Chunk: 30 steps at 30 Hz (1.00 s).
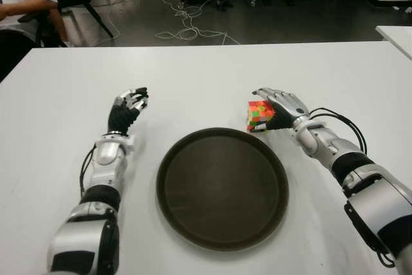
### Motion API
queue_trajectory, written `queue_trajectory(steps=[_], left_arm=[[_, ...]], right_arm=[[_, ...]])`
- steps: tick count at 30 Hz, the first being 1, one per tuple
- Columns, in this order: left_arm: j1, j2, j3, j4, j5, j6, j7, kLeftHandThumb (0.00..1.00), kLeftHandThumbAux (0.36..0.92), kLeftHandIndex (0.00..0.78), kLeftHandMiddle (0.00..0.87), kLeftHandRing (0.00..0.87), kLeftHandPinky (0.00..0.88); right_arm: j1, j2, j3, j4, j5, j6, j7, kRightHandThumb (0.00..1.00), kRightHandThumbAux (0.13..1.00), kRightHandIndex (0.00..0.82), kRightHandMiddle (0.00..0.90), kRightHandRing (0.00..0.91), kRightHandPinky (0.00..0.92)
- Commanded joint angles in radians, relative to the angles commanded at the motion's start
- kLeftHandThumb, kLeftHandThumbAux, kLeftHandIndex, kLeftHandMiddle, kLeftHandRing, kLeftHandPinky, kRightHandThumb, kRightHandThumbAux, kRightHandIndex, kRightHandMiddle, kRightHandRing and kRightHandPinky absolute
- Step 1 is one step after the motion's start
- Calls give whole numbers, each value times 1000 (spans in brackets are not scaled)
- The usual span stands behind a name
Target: Pick up the Rubik's Cube and put it in the plate
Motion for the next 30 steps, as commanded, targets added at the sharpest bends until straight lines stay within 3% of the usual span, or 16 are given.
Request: queue_trajectory(steps=[8, 30], left_arm=[[-2, -3, -1, -5, 2, 11, 7, 687, 723, 399, 238, 219, 243], [4, -12, 0, -16, -2, 11, 7, 686, 723, 399, 240, 224, 253]], right_arm=[[4, 17, -1, 11, 1, 10, 21, 0, 574, 103, 139, 183, 282], [9, 15, 15, -4, -13, -11, 10, 0, 580, 109, 156, 186, 284]])
